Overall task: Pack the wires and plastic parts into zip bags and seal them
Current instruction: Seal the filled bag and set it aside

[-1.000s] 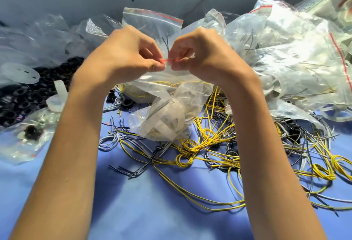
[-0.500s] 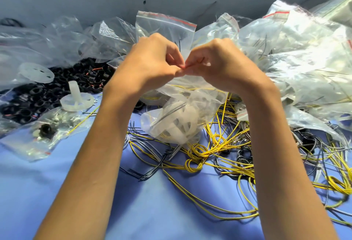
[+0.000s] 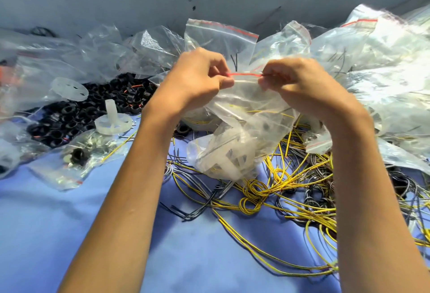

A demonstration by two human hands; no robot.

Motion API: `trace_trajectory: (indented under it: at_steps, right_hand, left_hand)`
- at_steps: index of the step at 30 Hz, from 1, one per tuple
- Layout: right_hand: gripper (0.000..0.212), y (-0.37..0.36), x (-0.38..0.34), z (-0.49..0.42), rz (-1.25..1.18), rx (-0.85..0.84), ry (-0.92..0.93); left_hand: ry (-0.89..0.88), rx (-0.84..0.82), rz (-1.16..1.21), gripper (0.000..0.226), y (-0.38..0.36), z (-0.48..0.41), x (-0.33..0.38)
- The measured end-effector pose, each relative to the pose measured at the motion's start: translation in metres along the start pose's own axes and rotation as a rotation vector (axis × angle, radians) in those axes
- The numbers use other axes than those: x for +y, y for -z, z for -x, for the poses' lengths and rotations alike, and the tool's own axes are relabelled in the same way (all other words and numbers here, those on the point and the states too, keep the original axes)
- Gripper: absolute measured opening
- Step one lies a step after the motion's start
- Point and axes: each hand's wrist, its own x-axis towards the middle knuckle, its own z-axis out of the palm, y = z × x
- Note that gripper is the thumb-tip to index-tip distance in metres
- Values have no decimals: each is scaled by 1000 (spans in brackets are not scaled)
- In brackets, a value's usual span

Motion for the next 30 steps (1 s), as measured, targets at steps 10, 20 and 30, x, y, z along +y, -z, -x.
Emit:
trace_trajectory:
  at_steps: [10, 20, 30]
  right_hand:
    - [18, -12, -15, -2, -142, 111, 114]
    - [21, 0, 1, 1, -130, -14, 58]
    - [39, 6, 1, 7, -150, -80, -42]
  left_hand:
    - [-4, 78, 149, 12, 18, 2, -12]
    - [33, 66, 325, 18, 38, 12, -31]
    - [7, 131, 365, 21, 34, 10, -22]
